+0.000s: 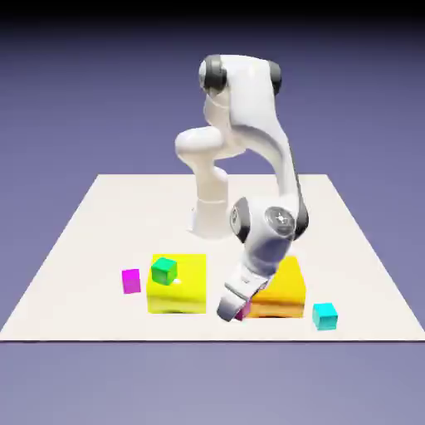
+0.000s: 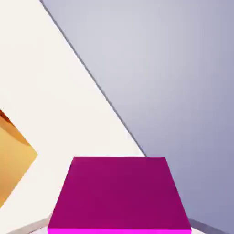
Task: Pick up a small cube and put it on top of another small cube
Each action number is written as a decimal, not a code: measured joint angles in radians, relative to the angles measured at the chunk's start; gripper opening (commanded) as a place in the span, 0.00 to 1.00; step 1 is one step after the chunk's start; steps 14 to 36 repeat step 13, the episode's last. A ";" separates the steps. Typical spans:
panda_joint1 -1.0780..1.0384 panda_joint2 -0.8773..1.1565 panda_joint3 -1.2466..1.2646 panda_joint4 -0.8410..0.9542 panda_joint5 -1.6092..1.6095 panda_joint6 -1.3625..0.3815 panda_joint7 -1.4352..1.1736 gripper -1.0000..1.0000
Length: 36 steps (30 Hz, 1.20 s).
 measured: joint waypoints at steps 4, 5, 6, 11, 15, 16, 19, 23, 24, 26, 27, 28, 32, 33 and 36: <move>0.145 -0.045 0.120 -0.005 -0.163 0.032 -0.158 0.00; 0.151 -0.047 0.125 -0.006 -0.170 0.034 -0.164 0.00; 0.151 -0.047 0.125 -0.006 -0.170 0.034 -0.164 0.00; 0.137 0.083 0.099 -0.009 -0.210 0.171 -0.129 1.00; 0.141 0.047 0.106 -0.008 -0.199 0.133 -0.138 1.00; 0.141 0.047 0.106 -0.008 -0.199 0.133 -0.138 1.00; 0.141 0.047 0.106 -0.008 -0.199 0.133 -0.138 1.00; 0.141 0.047 0.106 -0.008 -0.199 0.133 -0.138 1.00; 0.141 0.047 0.106 -0.008 -0.199 0.133 -0.138 1.00; 0.141 0.047 0.106 -0.008 -0.199 0.133 -0.138 1.00; 0.141 0.047 0.106 -0.008 -0.199 0.133 -0.138 1.00; 0.141 0.047 0.106 -0.008 -0.199 0.133 -0.138 1.00; 0.141 0.047 0.106 -0.008 -0.199 0.133 -0.138 1.00; 0.141 0.047 0.106 -0.008 -0.199 0.133 -0.138 1.00; 0.141 0.047 0.106 -0.008 -0.199 0.133 -0.138 1.00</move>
